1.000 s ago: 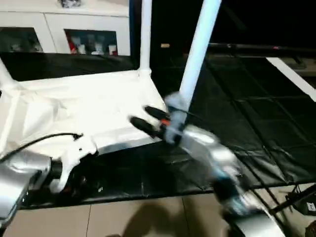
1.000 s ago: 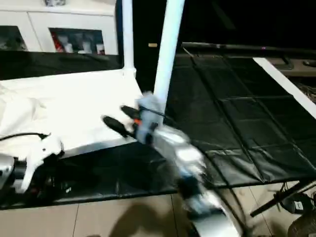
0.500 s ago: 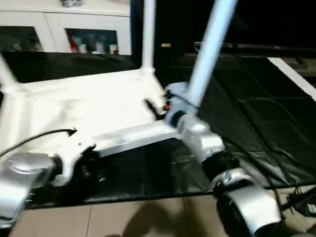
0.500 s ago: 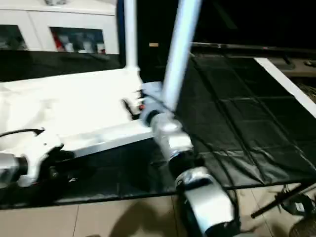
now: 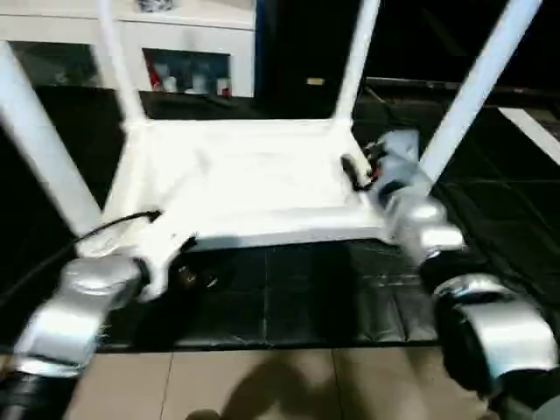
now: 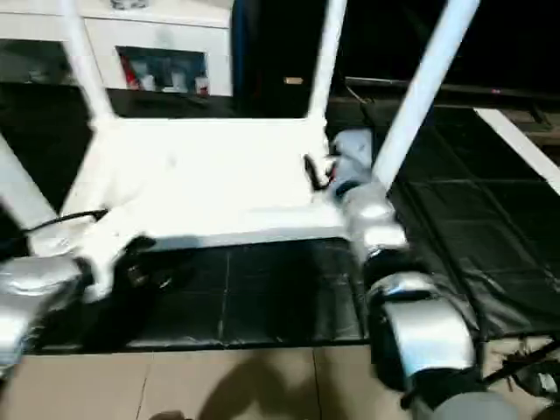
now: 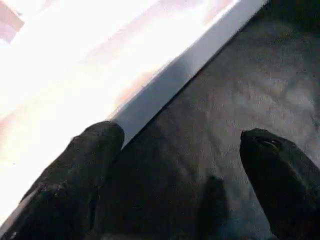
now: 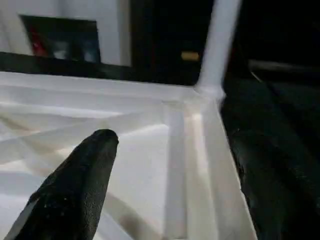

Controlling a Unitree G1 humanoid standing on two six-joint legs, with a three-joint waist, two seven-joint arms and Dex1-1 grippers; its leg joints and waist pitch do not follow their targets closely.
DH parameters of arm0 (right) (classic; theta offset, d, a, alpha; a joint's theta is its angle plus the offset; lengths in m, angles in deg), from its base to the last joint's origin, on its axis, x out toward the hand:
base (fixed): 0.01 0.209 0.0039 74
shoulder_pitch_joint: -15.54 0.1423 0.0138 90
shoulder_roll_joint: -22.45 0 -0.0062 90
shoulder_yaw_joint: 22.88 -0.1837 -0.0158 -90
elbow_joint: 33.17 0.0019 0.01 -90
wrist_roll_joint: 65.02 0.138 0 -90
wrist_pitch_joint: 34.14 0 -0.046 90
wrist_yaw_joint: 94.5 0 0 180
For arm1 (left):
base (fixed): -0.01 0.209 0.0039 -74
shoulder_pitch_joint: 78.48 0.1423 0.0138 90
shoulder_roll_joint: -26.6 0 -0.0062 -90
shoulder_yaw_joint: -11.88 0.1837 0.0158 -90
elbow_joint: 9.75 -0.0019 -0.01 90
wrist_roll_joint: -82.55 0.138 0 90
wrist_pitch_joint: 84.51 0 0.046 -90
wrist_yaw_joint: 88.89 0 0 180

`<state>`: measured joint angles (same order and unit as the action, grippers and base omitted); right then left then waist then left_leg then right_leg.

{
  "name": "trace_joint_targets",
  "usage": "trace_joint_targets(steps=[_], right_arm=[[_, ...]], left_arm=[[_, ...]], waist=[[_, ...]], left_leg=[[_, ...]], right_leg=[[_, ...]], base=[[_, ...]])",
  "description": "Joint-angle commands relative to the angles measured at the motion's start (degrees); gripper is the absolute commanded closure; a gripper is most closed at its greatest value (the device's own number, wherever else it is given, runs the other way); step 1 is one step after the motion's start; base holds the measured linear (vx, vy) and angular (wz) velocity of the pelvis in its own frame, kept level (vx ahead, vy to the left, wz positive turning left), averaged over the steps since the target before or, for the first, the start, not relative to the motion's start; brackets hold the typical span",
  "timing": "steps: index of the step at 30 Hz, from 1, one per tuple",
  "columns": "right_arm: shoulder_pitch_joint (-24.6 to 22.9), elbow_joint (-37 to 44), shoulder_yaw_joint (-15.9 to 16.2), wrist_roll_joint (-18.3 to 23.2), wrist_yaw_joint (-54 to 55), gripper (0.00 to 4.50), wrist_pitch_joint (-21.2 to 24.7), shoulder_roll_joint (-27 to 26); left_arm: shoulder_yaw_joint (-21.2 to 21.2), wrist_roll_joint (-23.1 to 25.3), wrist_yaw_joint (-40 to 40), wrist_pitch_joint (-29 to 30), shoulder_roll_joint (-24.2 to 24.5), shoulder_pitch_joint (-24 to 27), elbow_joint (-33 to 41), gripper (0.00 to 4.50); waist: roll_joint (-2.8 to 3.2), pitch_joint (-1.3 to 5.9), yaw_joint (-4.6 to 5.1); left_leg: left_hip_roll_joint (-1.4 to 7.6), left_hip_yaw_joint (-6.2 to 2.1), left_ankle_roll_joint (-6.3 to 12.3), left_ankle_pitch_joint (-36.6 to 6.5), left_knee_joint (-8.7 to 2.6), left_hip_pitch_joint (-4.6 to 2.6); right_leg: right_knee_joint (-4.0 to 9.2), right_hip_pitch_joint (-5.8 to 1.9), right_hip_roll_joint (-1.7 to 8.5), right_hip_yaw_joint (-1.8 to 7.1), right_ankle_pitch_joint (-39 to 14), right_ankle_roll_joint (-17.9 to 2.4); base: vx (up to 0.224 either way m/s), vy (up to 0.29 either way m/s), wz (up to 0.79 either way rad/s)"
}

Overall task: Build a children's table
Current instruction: Rotate table base

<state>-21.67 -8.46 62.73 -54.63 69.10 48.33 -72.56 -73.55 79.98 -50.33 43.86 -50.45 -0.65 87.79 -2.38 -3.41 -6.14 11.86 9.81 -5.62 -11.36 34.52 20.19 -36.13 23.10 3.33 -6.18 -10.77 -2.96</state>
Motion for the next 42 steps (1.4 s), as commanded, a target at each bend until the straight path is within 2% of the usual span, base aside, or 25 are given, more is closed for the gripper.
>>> trace_joint_targets(steps=[1,6,7,8,9,10,12,13,14,15,16,18,19,21,24,25,26,27,28,31,34,35,36,39,42], right_arm=[[0.1,1.0,0.4,-0.6,-3.0,0.55,-0.5,0.1],[-3.7,6.4,2.8,0.2,-12.1,0.55,0.9,-1.4],[-4.0,6.8,3.0,0.3,-12.5,0.55,1.0,-1.4],[-7.9,12.3,5.3,1.2,-16.9,0.55,3.0,-1.9],[-7.9,12.3,5.3,1.2,-16.9,0.55,3.0,-1.9],[-11.5,17.3,7.3,2.0,-19.9,0.55,4.9,-2.0],[-12.7,19.1,7.9,2.3,-21.0,0.55,5.6,-1.9],[-16.1,23.8,9.7,2.8,-23.0,0.55,7.4,-1.4],[-16.1,23.8,9.7,2.8,-23.0,0.55,7.4,-1.4],[-19.8,29.0,11.7,3.6,-25.6,0.55,9.5,-0.5],[-23.5,34.0,13.5,4.5,-28.2,0.55,11.9,0.7],[-26.2,37.6,14.8,5.1,-30.1,0.55,13.6,1.7],[-27.7,39.5,15.5,5.4,-31.1,0.55,14.6,2.3],[-29.2,41.6,16.0,5.6,-31.9,0.55,16.2,2.7],[-31.2,43.3,15.8,4.1,-30.1,0.55,19.0,2.6],[-31.4,43.2,15.7,3.5,-29.4,0.55,19.2,2.5],[-31.1,42.0,15.2,2.5,-27.7,0.55,19.0,2.1],[-30.8,41.1,14.5,1.8,-25.8,0.55,19.3,1.5],[-30.2,39.9,13.7,1.1,-23.5,0.55,19.7,0.9],[-30.4,40.9,13.3,0.9,-20.0,0.55,22.1,0.8],[-30.0,40.5,13.3,0.8,-17.3,0.55,23.9,0.2],[-30.1,40.9,13.2,0.8,-17.1,0.55,24.6,0.1],[-30.0,41.1,12.3,1.8,-15.9,0.55,26.5,-0.7],[-29.7,40.1,11.2,1.7,-13.3,0.55,28.7,-2.0],[-29.5,39.6,11.0,1.3,-12.4,0.55,29.0,-2.3]], left_arm=[[-1.2,-0.2,-2.5,-1.5,-0.8,-0.6,0.4,0.04],[-7.2,-1.3,-10.8,-4.6,-7.2,2.7,2.9,0.04],[-7.5,-1.4,-11.1,-4.9,-7.4,2.8,3.0,0.04],[-10.9,-2.4,-14.1,-7.1,-10.2,5.4,4.9,0.04],[-10.9,-2.4,-14.1,-7.1,-10.2,5.4,4.9,0.04],[-12.7,-1.9,-16.7,-9.0,-11.4,7.7,6.4,0.04],[-13.3,-1.6,-17.6,-9.9,-11.8,8.5,6.9,0.04],[-15.0,-0.9,-20.6,-11.2,-13.2,10.2,8.3,0.04],[-15.0,-0.9,-20.6,-11.2,-13.2,10.2,8.3,0.04],[-16.7,0.3,-24.0,-12.6,-14.7,12.1,9.8,0.04],[-18.8,1.7,-27.9,-14.4,-16.3,13.9,11.2,0.04],[-20.7,2.7,-31.1,-15.7,-17.9,15.2,12.3,0.04],[-21.8,3.1,-32.8,-16.4,-18.8,16.1,12.9,0.04],[-22.6,3.7,-34.3,-17.1,-19.9,17.1,13.7,0.04],[-24.7,3.2,-38.3,-17.1,-23.7,18.6,15.7,0.04],[-25.4,2.8,-39.2,-17.0,-24.7,18.7,16.0,0.04],[-25.6,2.3,-39.0,-17.7,-24.6,18.5,15.4,0.04],[-25.6,1.2,-37.7,-19.2,-23.6,17.5,13.8,0.04],[-26.0,0.0,-36.5,-20.3,-22.2,15.8,11.7,0.04],[-26.6,-1.8,-35.0,-21.6,-20.4,12.8,8.3,0.04],[-27.2,-3.1,-32.4,-21.9,-17.4,8.8,3.6,0.04],[-27.3,-3.0,-32.2,-21.9,-17.2,8.4,3.2,0.04],[-27.6,-3.1,-31.3,-21.6,-15.8,6.5,1.0,0.04],[-27.4,-3.7,-28.0,-19.6,-12.3,2.0,-4.5,0.04],[-27.2,-4.4,-27.2,-19.5,-11.4,1.2,-6.1,0.04]], waist=[[1.38,4.12,0.25],[1.14,4.06,1.09],[1.2,4.06,1.03],[1.09,4.08,0.99],[1.08,4.04,0.91],[1.13,4.2,0.81],[1.04,4.13,0.77],[1.11,4.22,0.77],[1.17,4.05,0.49],[1.53,3.69,0.58],[1.38,3.62,0.42],[1.54,3.1,0.52],[1.42,3.33,0.4],[1.56,3.24,0.45],[1.27,2.96,0.67],[1.26,2.95,0.76],[1.07,3.0,0.78],[0.51,3.12,0.81],[0.78,3.05,0.69],[1.05,3.31,0.38],[1.06,3.36,0.36],[1.17,3.68,0.26],[0.93,3.71,0.39],[1.32,3.94,0.24],[1.27,3.99,0.27]], left_leg=[[1.36,-0.42,0.47,-9.5,-3.74,0.23],[1.41,-0.59,1.94,-8.4,-3.68,0.81],[1.59,-0.6,2.25,-8.1,-3.63,0.63],[1.52,-0.58,2.87,-7.9,-3.62,0.56],[1.85,-0.62,3.35,-7.3,-3.64,0.55],[1.71,-0.59,4.08,-6.7,-3.58,0.44],[1.95,-0.67,4.55,-6.0,-3.63,0.6],[1.8,-0.63,4.69,-6.1,-3.65,0.37],[2.06,-0.55,4.66,-6.8,-3.64,0.16],[1.95,-0.64,4.37,-9.1,-3.95,0.06],[2.16,-0.64,4.16,-10.4,-3.99,0.01],[2.13,-0.78,3.34,-15.5,-4.48,-0.21],[1.94,-0.91,2.97,-15.5,-4.37,-0.29],[1.82,-0.97,3.05,-15.2,-4.41,-0.18],[2.06,-1.06,2.89,-16.3,-4.57,-0.06],[1.86,-1.03,2.76,-17.1,-4.47,-0.32],[1.79,-1.03,2.74,-16.9,-4.42,-0.35],[1.76,-1.08,2.84,-16.3,-4.42,-0.25],[1.67,-1.25,2.94,-15.8,-4.51,-0.11],[1.63,-1.25,2.35,-15.0,-4.54,-0.82],[1.88,-1.37,1.77,-13.9,-4.8,-0.24],[1.74,-1.21,1.63,-13.4,-4.63,-0.62],[1.83,-1.32,1.61,-11.5,-4.69,-0.11],[1.83,-1.27,1.34,-9.1,-4.58,-0.25],[1.77,-1.07,0.88,-8.7,-4.55,-0.3]], right_leg=[[4.14,-3.66,4.89,3.87,-8.8,-9.3],[4.23,-4.02,4.8,3.69,-9.0,-9.7],[4.36,-3.9,4.94,3.71,-8.9,-9.7],[4.34,-3.83,4.76,3.67,-8.8,-10.0],[4.28,-3.74,4.85,3.76,-7.4,-10.1],[4.2,-3.73,4.56,3.71,-6.3,-10.3],[4.1,-3.73,4.64,3.72,-4.9,-10.2],[4.16,-3.59,4.57,3.65,-5.8,-10.5],[4.43,-3.46,4.65,3.77,-5.9,-10.4],[4.82,-3.32,4.36,3.61,-8.9,-9.9],[5.16,-3.4,4.58,3.6,-10.3,-9.2],[6.39,-3.37,4.37,3.33,-17.2,-6.0],[6.48,-3.36,4.6,3.43,-19.1,-5.3],[6.63,-3.13,4.4,3.45,-19.6,-4.8],[7.1,-3.07,4.59,3.24,-22.0,-4.1],[7.38,-2.85,4.6,3.15,-23.9,-3.7],[7.54,-2.8,4.65,3.12,-24.4,-3.5],[7.54,-2.87,4.69,3.13,-24.1,-3.2],[7.4,-2.85,4.74,3.16,-24.0,-3.0],[7.13,-2.45,4.46,3.26,-21.1,-3.1],[6.31,-2.95,4.63,3.37,-16.4,-4.4],[6.06,-2.85,4.7,3.53,-15.3,-4.8],[5.65,-3.3,4.76,3.58,-12.5,-5.4],[5.05,-3.36,4.92,3.67,-8.6,-6.7],[4.8,-3.43,4.99,3.77,-7.2,-7.6]], base=[[0.0,0.0,0.0],[0.0,0.0,0.0],[0.0,0.0,0.0],[0.0,0.0,0.0],[0.0,0.0,0.0],[0.0,0.0,0.0],[0.0,0.0,0.0],[0.0,0.0,0.0],[0.0,0.0,0.0],[0.0,0.0,0.0],[0.0,0.0,0.0],[0.0,0.0,0.0],[0.0,0.0,0.0],[0.0,0.0,0.0],[0.0,0.0,0.0],[0.0,0.0,0.0],[0.0,0.0,0.0],[0.0,0.0,0.0],[0.0,0.0,0.0],[0.0,0.0,0.0],[0.0,0.0,0.0],[0.0,0.0,0.0],[0.0,0.0,0.0],[0.0,0.0,0.0],[0.0,0.0,0.0]])
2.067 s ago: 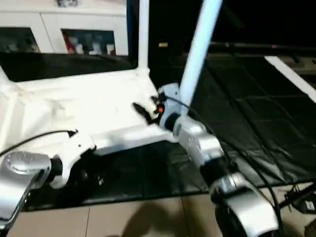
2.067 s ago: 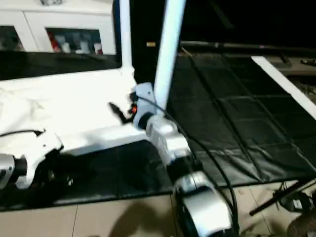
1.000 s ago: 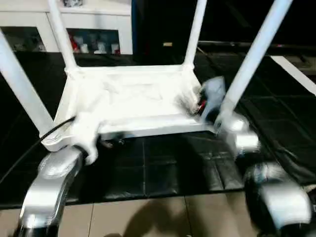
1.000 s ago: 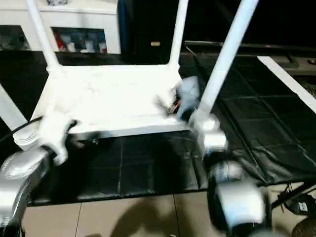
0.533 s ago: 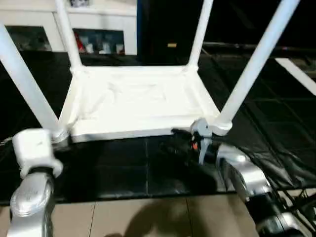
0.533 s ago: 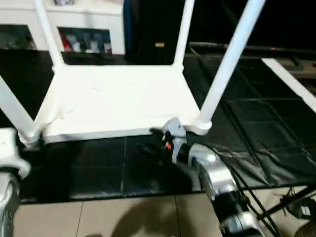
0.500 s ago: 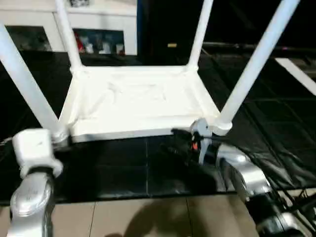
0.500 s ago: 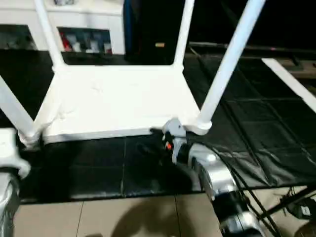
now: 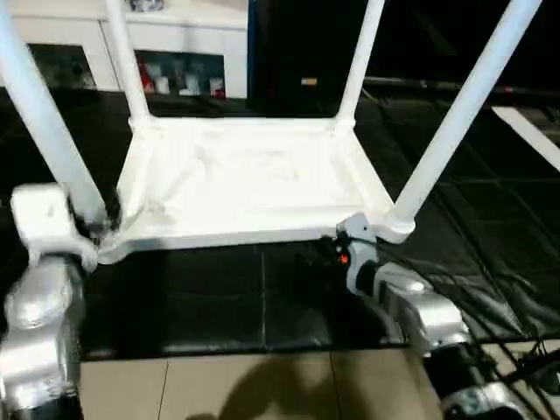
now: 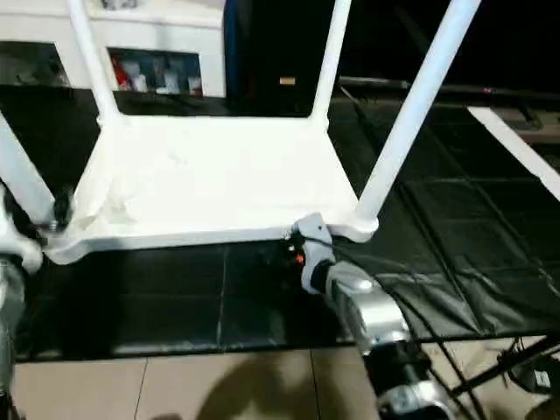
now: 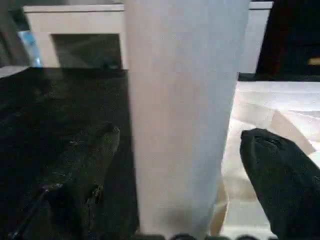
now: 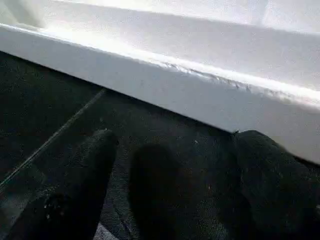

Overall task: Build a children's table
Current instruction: Rotate table base

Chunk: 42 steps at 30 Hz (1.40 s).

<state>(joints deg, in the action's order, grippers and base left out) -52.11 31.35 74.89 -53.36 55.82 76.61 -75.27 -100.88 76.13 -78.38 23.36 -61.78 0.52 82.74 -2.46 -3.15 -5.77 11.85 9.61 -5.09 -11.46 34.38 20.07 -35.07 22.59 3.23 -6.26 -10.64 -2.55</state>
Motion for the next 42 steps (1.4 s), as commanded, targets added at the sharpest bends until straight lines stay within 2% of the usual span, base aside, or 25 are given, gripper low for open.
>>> trace_joint_targets(steps=[1,3,5,8,9,11,12,13,15,16,17,18,19,21,22,24,25,26,31,34,40,42], right_arm=[[1.6,-1.6,-2.2,-0.1,3.5,0.55,1.6,-0.4],[2.6,-3.5,-3.3,0.0,6.1,0.55,2.2,-1.2],[3.5,-5.2,-3.8,-0.4,7.3,0.55,1.6,-1.5],[7.0,-11.1,-6.3,-0.3,10.6,0.55,-1.0,-2.8],[8.0,-12.6,-7.0,0.0,11.5,0.55,-1.6,-3.2],[9.7,-15.1,-6.9,-0.7,12.0,0.55,-2.9,-3.4],[9.9,-15.3,-6.9,-0.7,12.0,0.55,-3.0,-3.5],[10.4,-15.9,-6.9,-0.8,12.0,0.55,-3.3,-3.6],[12.1,-18.0,-6.9,-0.8,11.9,0.55,-4.3,-4.5],[12.3,-18.2,-6.9,-0.8,11.9,0.55,-4.4,-4.6],[13.1,-19.3,-6.7,-1.0,11.9,0.55,-5.1,-5.0],[13.7,-20.3,-6.6,-1.3,11.8,0.55,-5.7,-5.2],[14.4,-21.5,-6.4,-1.7,11.7,0.55,-6.4,-5.5],[15.4,-22.9,-6.0,-2.2,11.2,0.55,-7.2,-6.1],[15.6,-23.2,-5.8,-2.3,11.0,0.55,-7.4,-6.2],[16.2,-24.2,-5.3,-2.7,10.3,0.55,-7.9,-6.7],[16.3,-24.6,-5.1,-2.9,10.0,0.55,-8.1,-6.8],[16.4,-24.7,-5.0,-2.9,9.9,0.55,-8.1,-6.9],[17.5,-26.8,-4.6,-3.7,9.2,0.55,-9.1,-8.1],[18.3,-28.8,-4.8,-4.3,9.1,0.55,-10.5,-8.9],[18.5,-29.7,-4.6,-4.8,8.4,0.55,-11.3,-9.5],[18.4,-30.0,-4.5,-5.0,8.3,0.55,-11.7,-9.7]], left_arm=[[0.1,-1.4,1.7,0.7,1.2,-2.1,-4.2,0.04],[-0.3,-3.0,3.0,0.9,2.3,-4.7,-7.6,0.04],[-0.6,-4.3,4.7,1.0,3.0,-6.4,-9.7,0.04],[-0.8,-8.6,12.5,2.1,5.0,-9.3,-13.0,0.04],[-0.7,-10.1,15.1,2.8,5.7,-9.7,-13.4,0.04],[0.5,-15.4,23.5,7.7,7.7,-8.0,-10.6,0.04],[0.7,-16.0,24.6,8.2,7.9,-7.7,-10.2,0.04],[1.8,-17.6,28.1,9.9,8.9,-6.3,-8.5,0.04],[6.3,-21.9,37.3,14.8,12.8,-0.6,-2.0,0.04],[6.6,-22.3,38.0,15.2,13.2,0.0,-1.5,0.04],[7.9,-24.1,40.1,16.9,14.1,1.8,0.7,0.04],[8.5,-25.4,41.2,17.9,14.3,2.7,2.0,0.04],[9.1,-26.9,42.1,19.1,14.4,3.4,3.6,0.04],[10.0,-29.7,43.2,21.6,14.4,4.6,6.5,0.04],[10.4,-30.3,43.5,22.3,14.4,4.9,7.4,0.04],[11.8,-32.0,44.3,24.2,14.5,5.9,10.1,0.04],[12.4,-32.5,44.3,24.8,14.2,6.2,11.1,0.04],[12.8,-32.7,44.2,24.9,14.0,6.3,11.6,0.04],[16.7,-35.6,43.1,27.3,10.9,6.8,16.8,0.04],[19.9,-35.4,40.7,27.4,7.5,6.2,18.3,0.04],[23.3,-35.3,38.2,27.4,3.1,4.0,18.4,0.04],[25.7,-34.1,37.0,26.7,0.5,2.4,17.9,0.04]], waist=[[1.46,3.73,-0.11],[1.49,3.72,-0.02],[1.49,3.61,-0.04],[1.74,3.52,-0.05],[1.65,3.5,-0.01],[1.79,3.34,-0.05],[1.76,3.46,-0.06],[1.77,3.52,-0.14],[1.81,3.47,-0.08],[1.87,3.56,-0.07],[1.5,3.29,0.28],[1.7,3.38,0.06],[1.67,3.24,0.11],[1.58,3.25,0.39],[1.11,3.23,0.51],[1.32,3.16,0.66],[0.77,3.12,0.98],[0.95,3.14,0.92],[0.72,3.13,1.44],[0.63,3.18,1.99],[0.41,3.2,2.1],[0.25,3.21,2.16]], left_leg=[[1.73,-0.85,0.26,-8.3,-4.37,-0.2],[1.68,-0.77,-0.12,-8.4,-4.42,-0.3],[1.65,-0.73,-0.72,-10.2,-4.5,-0.45],[1.49,-0.71,-1.72,-12.5,-4.54,-0.83],[1.6,-0.77,-2.19,-12.9,-4.62,-0.73],[1.75,-0.62,-2.65,-13.7,-4.62,-0.96],[1.73,-0.71,-2.72,-13.3,-4.69,-0.63],[1.91,-0.63,-2.77,-12.8,-4.65,-0.86],[1.9,-0.48,-2.44,-12.2,-4.72,-0.74],[2.01,-0.55,-2.52,-12.4,-4.65,-0.84],[1.91,-0.44,-2.24,-12.7,-4.95,-0.47],[1.95,-0.39,-2.35,-13.0,-4.78,-0.84],[1.85,-0.31,-2.26,-13.0,-4.87,-0.7],[1.84,-0.35,-2.51,-13.3,-4.91,-0.51],[1.84,-0.27,-2.42,-13.3,-4.89,-0.62],[1.8,-0.36,-2.23,-13.2,-4.88,-0.41],[1.74,-0.33,-1.93,-12.8,-4.91,-0.19],[1.76,-0.39,-1.91,-12.5,-4.87,-0.21],[1.71,-0.23,-1.91,-11.2,-4.72,-0.15],[1.73,-0.18,-1.85,-10.6,-4.62,0.05],[1.57,-0.14,-1.48,-10.8,-4.42,0.03],[1.55,-0.1,-1.32,-10.5,-4.37,0.07]], right_leg=[[3.7,-2.88,5.11,3.91,-7.1,-8.1],[3.62,-2.82,5.1,3.95,-7.0,-8.5],[3.94,-2.76,5.3,3.99,-9.7,-8.3],[4.36,-2.37,5.55,4.0,-14.2,-8.0],[4.39,-2.52,5.56,3.98,-15.1,-7.8],[4.34,-2.14,5.47,4.07,-14.9,-8.0],[4.05,-2.44,5.61,4.07,-14.4,-8.3],[3.83,-2.24,5.61,4.18,-13.0,-8.7],[3.65,-2.25,5.43,4.18,-12.0,-9.1],[3.39,-2.17,5.62,4.22,-11.5,-9.5],[3.6,-2.36,5.23,4.17,-12.4,-9.4],[3.53,-2.11,5.36,4.23,-12.4,-9.5],[3.68,-2.19,5.28,4.33,-13.2,-9.5],[3.59,-2.41,5.28,4.36,-13.4,-9.3],[3.7,-2.34,5.26,4.37,-13.7,-9.2],[3.68,-2.47,5.32,4.4,-14.6,-8.9],[3.84,-2.67,5.2,4.38,-15.8,-8.2],[3.73,-2.67,5.21,4.43,-15.8,-8.0],[3.72,-2.64,5.1,4.55,-15.1,-7.9],[3.54,-2.77,5.04,4.6,-14.1,-8.4],[3.84,-2.77,4.9,4.56,-15.7,-7.1],[3.84,-2.76,4.84,4.57,-15.5,-7.0]], base=[[0.0,0.0,0.0],[0.0,0.0,0.0],[0.0,0.0,0.0],[0.0,0.0,0.0],[0.0,0.0,0.0],[0.0,0.0,0.0],[0.0,0.0,0.0],[0.0,0.0,0.0],[0.0,0.0,0.0],[0.0,0.0,0.0],[0.0,0.0,0.0],[0.0,0.0,0.0],[0.0,0.0,0.0],[0.0,0.0,0.0],[0.0,0.0,0.0],[0.0,0.0,0.0],[0.0,0.0,0.0],[0.0,0.0,0.0],[0.0,0.0,0.0],[0.0,0.0,0.0],[0.0,0.0,0.0],[0.0,0.0,0.0]])
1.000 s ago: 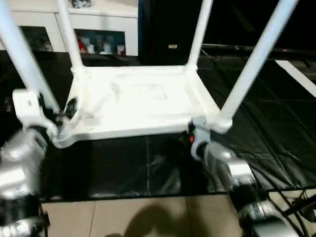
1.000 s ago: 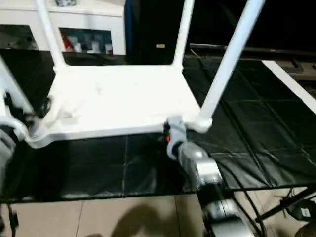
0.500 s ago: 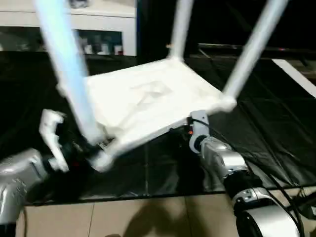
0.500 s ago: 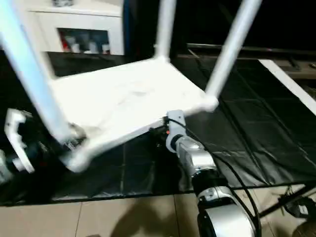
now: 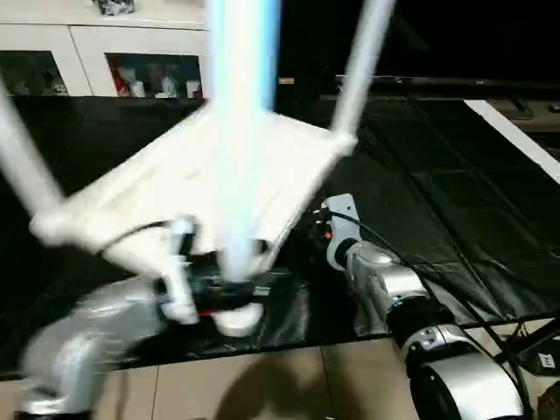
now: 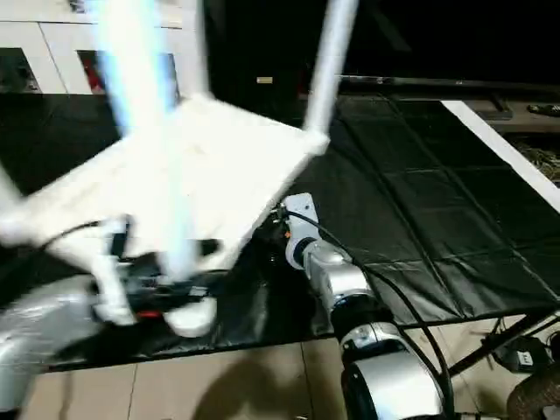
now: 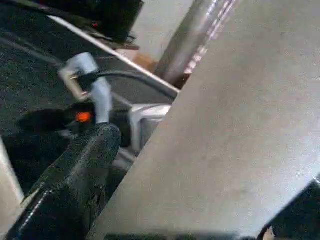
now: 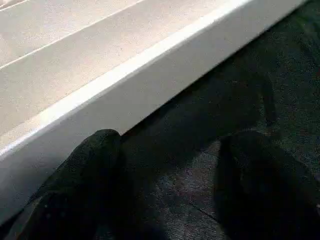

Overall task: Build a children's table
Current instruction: Rotate table base

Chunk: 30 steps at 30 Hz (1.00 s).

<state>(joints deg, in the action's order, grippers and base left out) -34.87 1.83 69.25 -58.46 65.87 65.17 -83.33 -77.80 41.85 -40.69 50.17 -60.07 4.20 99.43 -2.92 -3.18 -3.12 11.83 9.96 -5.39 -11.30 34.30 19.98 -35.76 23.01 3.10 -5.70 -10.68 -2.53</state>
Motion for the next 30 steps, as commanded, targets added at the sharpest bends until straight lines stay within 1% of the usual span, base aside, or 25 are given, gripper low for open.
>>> trace_joint_targets(steps=[1,3,5,6,8,9,10,11,12,14,15,16,18,19,20,21,22,23,24,25,26,27,28,29,30], right_arm=[[1.3,-0.7,1.1,0.1,-1.8,0.55,-0.4,-1.7],[1.3,-0.9,1.1,0.2,-3.2,0.55,-1.1,-2.0],[1.3,-0.9,1.1,0.2,-3.6,0.55,-1.2,-2.2],[1.6,-1.4,1.0,0.2,-4.6,0.55,-1.8,-2.8],[1.7,-1.6,1.0,0.1,-5.0,0.55,-2.0,-3.0],[1.9,-2.1,1.0,-0.2,-4.7,0.55,-2.4,-3.3],[2.1,-2.4,0.8,-0.3,-4.4,0.55,-2.6,-3.4],[2.2,-2.7,0.6,-0.4,-3.6,0.55,-3.0,-3.5],[2.3,-3.0,0.3,-0.5,-2.9,0.55,-3.5,-3.5],[2.4,-3.3,-0.2,-0.4,-1.9,0.55,-4.1,-3.4],[2.5,-3.3,-1.3,0.0,-0.3,0.55,-5.0,-2.9],[2.5,-3.3,-1.3,0.0,-0.3,0.55,-5.0,-2.9],[2.4,-3.0,-2.7,0.4,1.0,0.55,-6.3,-1.8],[2.1,-2.6,-3.5,0.7,1.4,0.55,-6.9,-1.0],[1.8,-2.0,-4.4,1.3,1.5,0.55,-7.0,-0.2],[1.4,-1.4,-5.1,1.7,1.4,0.55,-7.2,0.6],[0.9,-0.7,-5.8,1.9,1.1,0.55,-7.4,1.6],[0.5,-0.2,-5.9,2.0,0.9,0.55,-7.4,2.1],[-1.0,1.7,-6.4,2.1,0.0,0.55,-7.4,3.9],[-1.7,2.5,-6.7,2.2,-0.3,0.55,-7.4,4.6],[-2.0,3.0,-6.9,2.2,-0.5,0.55,-7.3,5.0],[-2.9,4.1,-7.0,2.3,-1.0,0.55,-7.1,5.7],[-4.0,5.7,-7.1,2.3,-1.6,0.55,-6.7,6.4],[-5.1,7.4,-7.2,2.4,-2.1,0.55,-6.3,7.2],[-6.1,9.0,-7.3,2.4,-2.4,0.55,-5.9,7.9]], left_arm=[[3.0,0.6,-1.0,-0.3,-1.7,-1.6,1.1,0.04],[4.2,2.0,-2.0,-1.5,-3.5,-3.2,-0.4,0.04],[4.5,2.4,-2.5,-2.0,-4.2,-3.8,-1.0,0.04],[5.7,2.9,-3.1,-2.6,-5.6,-5.2,-1.8,0.04],[6.3,3.1,-3.2,-2.9,-6.1,-5.8,-2.1,0.04],[7.1,3.8,-3.6,-3.7,-6.9,-6.7,-3.0,0.04],[7.4,4.4,-3.9,-4.5,-7.3,-7.2,-3.7,0.04],[7.4,5.5,-4.6,-5.6,-7.7,-7.8,-4.8,0.04],[7.3,6.5,-5.2,-6.6,-8.1,-8.4,-5.9,0.04],[7.1,8.0,-5.9,-8.0,-8.4,-9.1,-7.3,0.04],[6.6,10.3,-7.1,-10.4,-8.4,-10.3,-9.7,0.04],[6.6,10.3,-7.1,-10.4,-8.4,-10.3,-9.7,0.04],[5.8,12.2,-8.4,-13.1,-8.6,-11.7,-12.3,0.04],[5.5,12.8,-8.8,-14.2,-8.7,-12.5,-13.4,0.04],[5.2,13.4,-9.0,-15.4,-8.7,-13.3,-14.5,0.04],[5.1,14.3,-9.4,-16.8,-8.8,-14.2,-15.7,0.04],[4.9,15.3,-10.0,-18.5,-9.0,-15.2,-17.4,0.04],[4.7,15.7,-10.4,-19.4,-9.2,-15.8,-18.4,0.04],[4.1,17.3,-12.1,-22.1,-9.8,-17.9,-21.9,0.04],[3.9,18.1,-12.8,-23.5,-10.0,-18.9,-23.6,0.04],[3.9,18.6,-13.1,-24.2,-10.1,-19.4,-24.5,0.04],[3.7,19.4,-14.0,-25.2,-10.3,-20.3,-26.2,0.04],[3.5,20.0,-14.5,-26.2,-10.3,-21.2,-27.8,0.04],[3.3,20.5,-14.8,-27.3,-10.5,-22.1,-29.6,0.04],[3.2,20.8,-15.1,-28.0,-10.6,-23.0,-31.0,0.04]], waist=[[0.74,3.23,-0.57],[0.79,3.22,-0.59],[0.66,3.28,-0.52],[0.64,3.31,-0.44],[0.63,3.34,-0.48],[0.88,3.32,-0.39],[0.79,3.36,-0.37],[0.86,3.37,-0.42],[0.75,3.41,-0.41],[0.79,3.46,-0.4],[0.5,3.47,-0.42],[0.62,3.47,-0.46],[0.64,3.5,-0.53],[0.16,3.56,-0.59],[0.47,3.71,-0.93],[0.28,3.53,-1.02],[0.32,3.55,-1.05],[0.34,3.5,-1.44],[0.28,3.52,-1.62],[0.2,3.5,-1.73],[0.06,3.56,-2.16],[0.17,3.69,-2.25],[0.04,3.59,-2.25],[0.09,3.7,-2.36],[-0.11,3.68,-2.41]], left_leg=[[1.58,-0.45,-1.0,-10.8,-4.27,0.09],[1.57,-0.43,-0.83,-10.8,-4.21,0.16],[1.59,-0.51,-0.76,-10.2,-4.22,0.35],[1.53,-0.45,-0.71,-10.2,-4.14,0.31],[1.52,-0.49,-0.58,-10.0,-4.13,0.32],[1.55,-0.5,-0.57,-10.1,-4.13,0.29],[1.54,-0.45,-0.53,-10.1,-4.06,0.24],[1.53,-0.45,-0.51,-10.0,-4.04,0.25],[1.53,-0.5,-0.41,-9.8,-4.05,0.33],[1.63,-0.55,-0.42,-9.6,-4.06,0.26],[1.56,-0.47,-0.19,-9.4,-4.03,0.21],[1.49,-0.46,-0.08,-9.3,-3.99,0.23],[1.61,-0.51,-0.12,-9.2,-4.04,0.21],[1.5,-0.37,0.11,-8.7,-3.95,0.14],[1.63,-0.38,0.12,-8.2,-3.89,-0.02],[1.64,-0.35,0.38,-8.1,-4.01,0.06],[1.6,-0.33,0.32,-8.1,-3.98,0.07],[1.53,-0.19,0.48,-8.5,-3.89,-0.21],[1.46,-0.19,0.49,-8.6,-3.94,-0.12],[1.39,-0.18,0.61,-8.6,-3.93,-0.08],[1.32,-0.12,0.71,-8.5,-3.86,-0.11],[1.43,-0.28,0.48,-8.2,-3.88,0.04],[1.32,-0.24,0.65,-8.2,-3.91,0.15],[1.29,-0.25,0.62,-7.9,-3.81,0.13],[1.16,-0.23,0.88,-7.6,-3.77,0.2]], right_leg=[[4.58,-3.14,5.0,4.0,-15.8,-6.9],[4.76,-3.13,4.99,3.96,-16.4,-6.5],[4.65,-3.34,5.02,3.94,-15.8,-6.4],[4.61,-3.28,4.97,3.93,-15.7,-6.5],[4.58,-3.31,4.98,3.89,-15.5,-6.7],[4.71,-3.26,4.97,3.87,-15.4,-6.8],[4.69,-3.22,4.98,3.88,-15.3,-6.9],[4.68,-3.25,4.98,3.89,-15.1,-7.1],[4.59,-3.33,4.99,3.87,-14.7,-7.1],[4.53,-3.33,5.08,3.85,-14.4,-7.2],[4.6,-3.25,4.99,3.87,-14.1,-7.1],[4.56,-3.28,5.02,3.89,-14.3,-7.0],[4.58,-3.3,5.1,3.86,-14.2,-6.9],[4.52,-3.23,4.96,3.86,-13.8,-6.7],[4.32,-3.25,5.17,3.94,-12.9,-6.9],[4.39,-3.17,5.0,3.9,-12.3,-7.0],[4.27,-3.2,4.94,3.9,-12.1,-6.9],[4.56,-3.01,4.95,3.93,-12.2,-6.8],[4.45,-3.17,4.91,3.94,-12.3,-6.6],[4.64,-3.22,4.84,3.92,-12.7,-6.1],[4.73,-3.25,4.87,3.95,-13.1,-5.3],[4.45,-3.4,5.1,3.94,-13.0,-5.4],[4.78,-3.39,4.93,3.82,-13.6,-5.0],[4.76,-3.43,4.99,3.85,-13.9,-4.6],[4.89,-3.47,4.88,3.83,-14.0,-4.2]], base=[[0.0,0.0,0.0],[0.0,0.0,0.0],[0.0,0.0,0.0],[0.0,0.0,0.0],[0.0,0.0,0.0],[0.0,0.0,0.0],[0.0,0.0,0.0],[0.0,0.0,0.0],[0.0,0.0,0.0],[0.0,0.0,0.0],[0.0,0.0,0.0],[0.0,0.0,0.0],[0.0,0.0,0.0],[0.0,0.0,0.0],[0.0,0.0,0.0],[0.0,0.0,0.0],[0.0,0.0,0.0],[0.0,0.0,0.0],[0.0,0.0,0.0],[0.0,0.0,0.0],[0.0,0.0,0.0],[0.0,0.0,0.0],[0.0,0.0,0.0],[0.0,0.0,0.0],[0.0,0.0,0.0]])
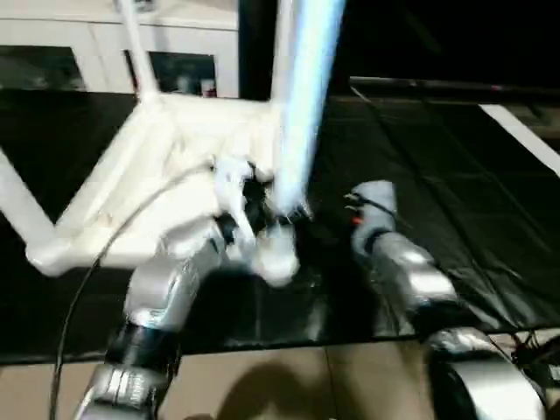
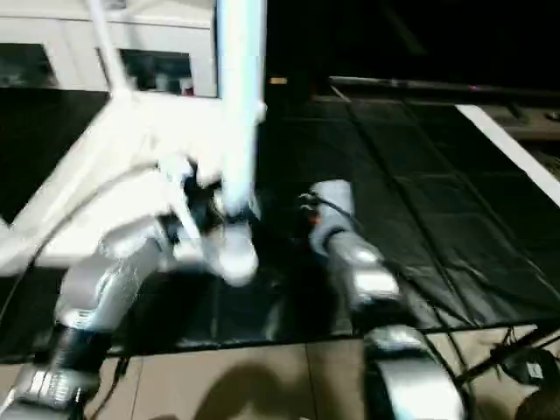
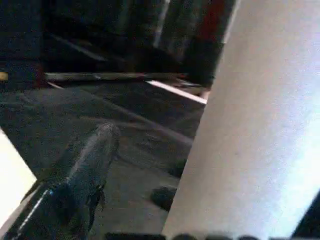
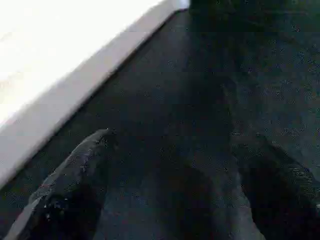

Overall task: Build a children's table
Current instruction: Rotate table base

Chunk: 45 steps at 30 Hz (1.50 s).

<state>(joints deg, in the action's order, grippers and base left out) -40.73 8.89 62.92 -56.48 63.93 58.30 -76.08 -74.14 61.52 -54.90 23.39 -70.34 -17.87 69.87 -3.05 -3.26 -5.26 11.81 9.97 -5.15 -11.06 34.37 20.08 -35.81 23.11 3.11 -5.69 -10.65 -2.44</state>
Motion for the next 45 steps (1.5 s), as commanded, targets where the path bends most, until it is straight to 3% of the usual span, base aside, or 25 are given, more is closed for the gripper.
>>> trace_joint_targets(steps=[1,2,3,5,6,7,8,9,10,11,16,20,21,23,24,26,27,28,29,31,32,33,36,39,45], right_arm=[[-0.9,2.8,-1.0,0.5,-0.6,0.55,1.3,1.0],[-2.9,6.1,-1.0,0.7,-1.4,0.55,2.3,2.1],[-3.5,7.0,-1.0,0.7,-1.6,0.55,2.6,2.3],[-5.7,10.8,-0.7,0.8,-2.5,0.55,4.1,3.4],[-6.3,11.8,-0.6,0.9,-2.7,0.55,4.5,3.7],[-8.6,16.3,0.0,1.3,-4.1,0.55,6.1,4.7],[-9.0,17.0,0.1,1.4,-4.4,0.55,6.3,4.9],[-10.6,20.1,0.7,1.7,-5.7,0.55,7.5,5.7],[-12.1,23.1,1.4,2.1,-7.1,0.55,8.7,6.4],[-13.5,26.0,1.9,2.7,-8.3,0.55,9.8,7.0],[-20.0,37.6,3.2,4.5,-9.3,0.55,15.4,8.4],[-23.8,43.7,2.9,5.7,-8.4,0.55,18.2,7.8],[-25.7,46.7,2.6,6.5,-7.8,0.55,17.7,6.9],[-26.7,48.7,2.4,7.7,-7.5,0.55,18.8,6.5],[-29.4,52.9,3.1,8.2,-7.0,0.55,20.6,6.3],[-31.3,55.4,3.6,8.0,-6.5,0.55,21.0,6.1],[-34.3,59.0,3.9,6.9,-4.3,0.55,20.5,5.1],[-35.2,59.9,3.7,6.3,-3.1,0.55,20.0,4.4],[-36.0,60.8,3.1,6.8,-1.7,0.55,20.5,3.3],[-37.4,62.5,2.2,6.9,1.3,0.55,22.1,1.4],[-37.8,62.8,2.3,6.4,2.1,0.55,22.3,1.1],[-38.7,63.1,3.8,4.1,1.9,0.55,20.2,1.8],[-39.5,62.8,4.2,2.5,3.2,0.55,18.8,1.9],[-40.5,63.9,4.0,5.6,2.4,0.55,20.3,0.7],[-41.0,64.5,4.5,6.3,1.8,0.55,20.9,0.7]], left_arm=[[-0.6,1.2,-1.0,-1.5,-0.4,-1.3,-2.1,0.04],[0.1,2.1,-0.4,-2.7,-0.3,-2.2,-3.3,0.04],[0.3,2.3,-0.2,-3.0,-0.3,-2.4,-3.7,0.04],[1.1,1.7,2.2,-2.5,-0.2,-1.9,-2.7,0.04],[1.4,1.3,3.1,-2.0,-0.1,-1.6,-2.0,0.04],[2.8,1.1,5.9,-0.6,1.7,0.1,-0.1,0.04],[3.0,1.1,6.3,-0.4,2.0,0.3,0.2,0.04],[3.8,1.1,7.9,0.5,3.4,1.4,1.3,0.04],[3.9,0.9,8.6,1.5,4.5,2.4,2.4,0.04],[3.5,0.3,8.5,2.4,5.2,3.5,3.4,0.04],[-0.1,-2.3,7.1,4.6,7.6,11.4,11.5,0.04],[-3.1,-5.0,5.6,7.2,8.5,17.8,18.1,0.04],[-4.2,-6.2,5.4,8.5,9.5,21.4,21.6,0.04],[-4.9,-6.6,4.8,9.3,9.9,23.3,23.4,0.04],[-7.4,-7.8,1.9,10.7,9.1,26.9,26.6,0.04],[-9.4,-8.3,-0.8,10.8,7.7,28.9,28.3,0.04],[-12.2,-7.9,-5.5,10.7,5.5,31.7,30.7,0.04],[-13.0,-7.3,-7.1,10.5,4.9,32.4,31.2,0.04],[-13.4,-6.6,-8.2,10.1,4.4,33.1,31.6,0.04],[-13.5,-4.1,-10.7,8.6,3.6,34.2,32.2,0.04],[-13.4,-3.1,-11.5,8.2,3.4,34.5,32.3,0.04],[-12.9,-1.0,-14.1,6.7,2.2,34.8,32.1,0.04],[-12.4,0.2,-16.6,6.5,1.0,35.1,32.4,0.04],[-10.2,2.8,-18.0,6.3,1.2,36.3,33.7,0.04],[-9.5,4.8,-19.3,5.4,1.0,35.7,33.0,0.04]], waist=[[-0.01,3.9,-0.34],[0.03,3.88,-0.26],[-0.06,3.96,-0.4],[0.62,3.88,-0.42],[0.32,3.91,-0.37],[0.84,3.88,-0.4],[0.63,3.9,-0.59],[0.92,3.74,-0.36],[0.84,3.84,-0.42],[1.3,3.7,-0.35],[1.48,3.48,-0.08],[1.62,3.06,0.04],[1.71,3.08,0.07],[1.7,2.86,0.23],[1.33,2.97,0.33],[1.47,3.04,0.14],[1.09,2.87,0.26],[1.2,2.77,0.27],[0.92,2.68,0.3],[0.64,2.54,0.41],[0.84,2.53,0.27],[0.89,2.42,0.37],[0.85,2.42,0.54],[0.91,2.5,0.66],[1.09,2.6,0.6]], left_leg=[[1.29,-0.26,0.67,-7.5,-3.82,0.1],[1.25,-0.39,0.78,-6.8,-3.87,0.39],[1.41,-0.36,0.97,-6.8,-3.77,0.2],[1.35,-0.37,1.19,-6.6,-3.78,0.2],[1.42,-0.34,1.26,-6.9,-3.8,0.19],[1.4,-0.41,1.22,-7.0,-3.84,0.2],[1.59,-0.43,1.33,-7.2,-3.86,0.11],[1.44,-0.44,1.45,-7.6,-3.97,0.2],[1.49,-0.35,1.51,-8.0,-3.87,0.02],[1.47,-0.48,1.4,-8.5,-4.01,0.16],[1.6,-0.48,1.34,-10.4,-4.12,0.08],[1.6,-0.57,1.0,-13.7,-4.4,-0.21],[1.72,-0.63,0.89,-14.4,-4.48,-0.3],[1.7,-0.74,1.06,-15.3,-4.77,-0.2],[1.6,-0.72,1.05,-15.7,-4.63,-0.41],[1.96,-0.8,0.93,-13.9,-4.74,-0.03],[1.82,-0.64,1.15,-14.5,-4.73,-0.03],[1.77,-0.66,1.07,-15.1,-4.78,0.03],[1.71,-0.68,1.04,-15.7,-4.8,-0.03],[1.26,-0.77,1.08,-17.1,-4.8,-0.13],[1.2,-0.85,0.75,-17.4,-4.73,-0.39],[1.26,-1.0,0.52,-18.1,-4.86,-0.32],[1.06,-1.13,0.2,-19.5,-4.8,-0.38],[1.31,-1.33,0.59,-20.0,-5.06,-0.36],[1.5,-1.3,0.63,-19.1,-5.21,-0.24]], right_leg=[[4.78,-3.61,4.99,3.84,-13.6,-4.4],[4.7,-3.78,4.96,3.77,-13.0,-4.7],[4.64,-3.61,5.06,3.81,-12.5,-4.7],[4.73,-3.6,5.02,3.84,-11.5,-5.3],[4.77,-3.64,5.05,3.8,-11.6,-5.7],[4.7,-3.7,5.06,3.77,-11.5,-6.1],[4.78,-3.69,5.17,3.81,-11.4,-6.0],[4.81,-3.66,4.95,3.75,-12.1,-6.1],[4.94,-3.57,4.97,3.76,-12.3,-6.0],[4.99,-3.7,4.89,3.73,-12.8,-5.9],[5.56,-3.42,4.77,3.59,-16.2,-5.6],[6.45,-2.95,4.7,3.43,-22.9,-3.8],[6.57,-2.84,4.73,3.42,-23.5,-3.3],[6.73,-2.71,4.57,3.28,-24.4,-2.7],[6.85,-2.61,4.48,3.27,-25.1,-2.2],[6.4,-2.83,4.5,3.5,-21.4,-2.5],[6.67,-2.68,4.38,3.44,-21.7,-2.4],[6.83,-2.63,4.44,3.42,-22.5,-2.0],[7.05,-2.5,4.39,3.34,-24.0,-1.4],[7.76,-2.32,4.41,3.14,-29.3,1.2],[8.01,-2.06,4.41,3.14,-30.7,2.7],[8.18,-2.01,4.33,3.05,-31.2,3.6],[8.63,-2.0,4.4,2.74,-33.1,5.2],[8.62,-2.01,4.38,2.75,-31.1,4.9],[8.14,-2.26,4.58,3.23,-26.9,2.9]], base=[[0.0,0.0,0.0],[0.0,0.0,0.0],[0.0,0.0,0.0],[0.0,0.0,0.0],[0.0,0.0,0.0],[0.0,0.0,0.0],[0.0,0.0,0.0],[0.0,0.0,0.0],[0.0,0.0,0.0],[0.0,0.0,0.0],[0.0,0.0,0.0],[0.0,0.0,0.0],[0.0,0.0,0.0],[0.0,0.0,0.0],[0.0,0.0,0.0],[0.0,0.0,0.0],[0.0,0.0,0.0],[0.0,0.0,0.0],[0.0,0.0,0.0],[0.0,0.0,0.0],[0.0,0.0,0.0],[0.0,0.0,0.0],[0.0,0.0,0.0],[0.0,0.0,0.0],[0.0,0.0,0.0]])
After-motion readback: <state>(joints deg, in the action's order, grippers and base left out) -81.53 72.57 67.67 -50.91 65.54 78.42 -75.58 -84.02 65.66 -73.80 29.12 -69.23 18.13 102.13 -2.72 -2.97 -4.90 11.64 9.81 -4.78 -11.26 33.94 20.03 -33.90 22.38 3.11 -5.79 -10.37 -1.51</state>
